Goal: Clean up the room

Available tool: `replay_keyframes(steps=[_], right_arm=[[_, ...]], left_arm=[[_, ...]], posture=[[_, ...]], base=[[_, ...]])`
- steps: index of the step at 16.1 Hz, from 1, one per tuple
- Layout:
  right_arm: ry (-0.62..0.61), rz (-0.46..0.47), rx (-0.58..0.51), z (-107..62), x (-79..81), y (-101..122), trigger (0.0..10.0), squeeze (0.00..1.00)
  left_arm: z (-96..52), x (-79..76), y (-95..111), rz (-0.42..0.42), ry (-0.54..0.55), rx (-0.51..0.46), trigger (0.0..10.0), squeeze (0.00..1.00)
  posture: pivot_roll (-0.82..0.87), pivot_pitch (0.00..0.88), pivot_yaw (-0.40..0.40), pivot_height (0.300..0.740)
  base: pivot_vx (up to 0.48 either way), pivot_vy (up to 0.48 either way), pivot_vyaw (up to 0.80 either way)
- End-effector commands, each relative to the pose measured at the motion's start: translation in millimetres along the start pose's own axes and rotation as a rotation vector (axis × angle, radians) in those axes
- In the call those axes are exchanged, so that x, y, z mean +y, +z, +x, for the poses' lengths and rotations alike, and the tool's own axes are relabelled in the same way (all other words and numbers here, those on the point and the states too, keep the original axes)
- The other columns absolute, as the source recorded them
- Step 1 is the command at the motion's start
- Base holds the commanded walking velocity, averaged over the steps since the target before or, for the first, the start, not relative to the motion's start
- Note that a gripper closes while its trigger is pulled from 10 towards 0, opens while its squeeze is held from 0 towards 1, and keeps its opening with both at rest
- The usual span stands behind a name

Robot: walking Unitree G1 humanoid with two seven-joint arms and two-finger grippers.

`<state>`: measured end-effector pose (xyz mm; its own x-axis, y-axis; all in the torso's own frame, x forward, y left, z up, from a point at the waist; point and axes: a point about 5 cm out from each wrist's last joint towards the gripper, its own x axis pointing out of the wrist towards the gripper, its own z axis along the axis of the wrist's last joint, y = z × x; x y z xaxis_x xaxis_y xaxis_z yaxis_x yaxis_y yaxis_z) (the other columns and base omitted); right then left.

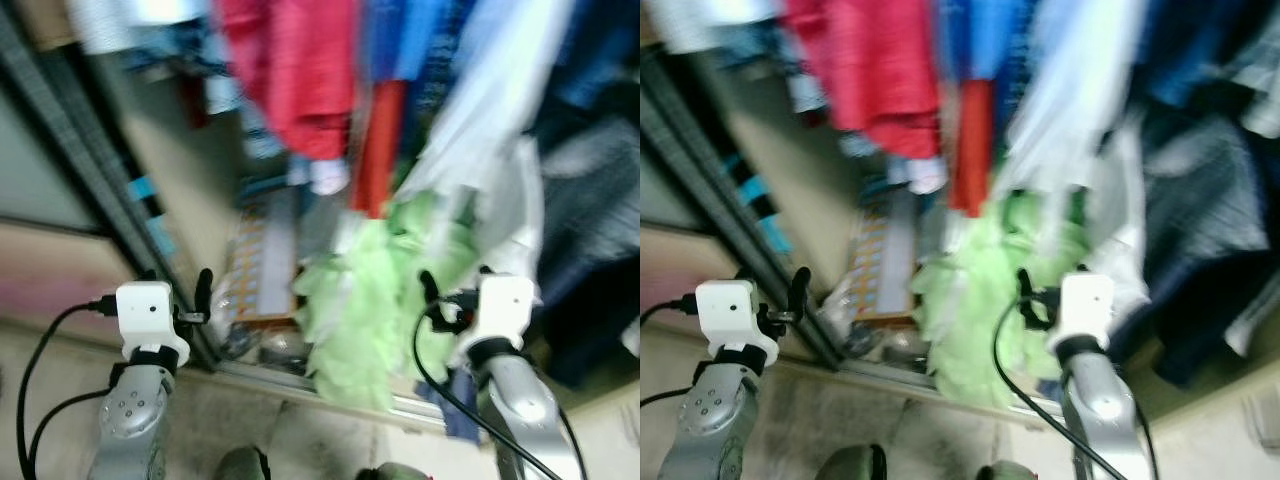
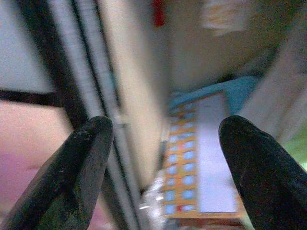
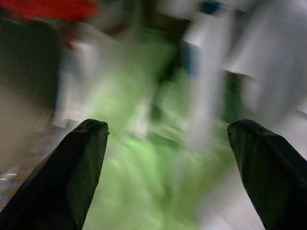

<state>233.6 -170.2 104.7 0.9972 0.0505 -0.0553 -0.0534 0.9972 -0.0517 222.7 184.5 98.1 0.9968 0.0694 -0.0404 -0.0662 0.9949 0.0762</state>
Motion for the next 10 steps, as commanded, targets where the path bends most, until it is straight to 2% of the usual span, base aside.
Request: replay_keyframes(steps=[1, 3, 6, 10], right_arm=[[0.000, -0.008, 0.005, 2.3, -0.3, -1, 10.0, 0.00], [0.006, -0.006, -0.002, 6.6, 0.8, 0, 10.0, 0.00], [0.004, 0.007, -0.006, 11.7, 1.4, -2, 10.0, 0.00], [-0.002, 0.013, -0.017, 14.4, 2.1, -1, 10.0, 0.00]], left_arm=[[3.6, -1.4, 2, 0.017, 0.009, -0.009, 10.0, 0.00], [8.6, -4.4, 3, -0.009, 0.016, -0.013, 10.0, 0.00], [15.6, -11.6, -3, -0.036, 0.010, 0.038, 10.0, 0.00], [21.6, -21.9, -1, -0.024, -0.042, 0.026, 10.0, 0.00]], posture=[[-0.09, 0.033, 0.026, 0.740], [-0.09, 0.032, 0.024, 0.740], [-0.10, 0.027, 0.034, 0.740], [-0.11, 0.025, 0.044, 0.740]], base=[[0.000, 0.000, 0.80], [0.000, 0.000, 0.80], [0.000, 0.000, 0.80], [0.000, 0.000, 0.80]])
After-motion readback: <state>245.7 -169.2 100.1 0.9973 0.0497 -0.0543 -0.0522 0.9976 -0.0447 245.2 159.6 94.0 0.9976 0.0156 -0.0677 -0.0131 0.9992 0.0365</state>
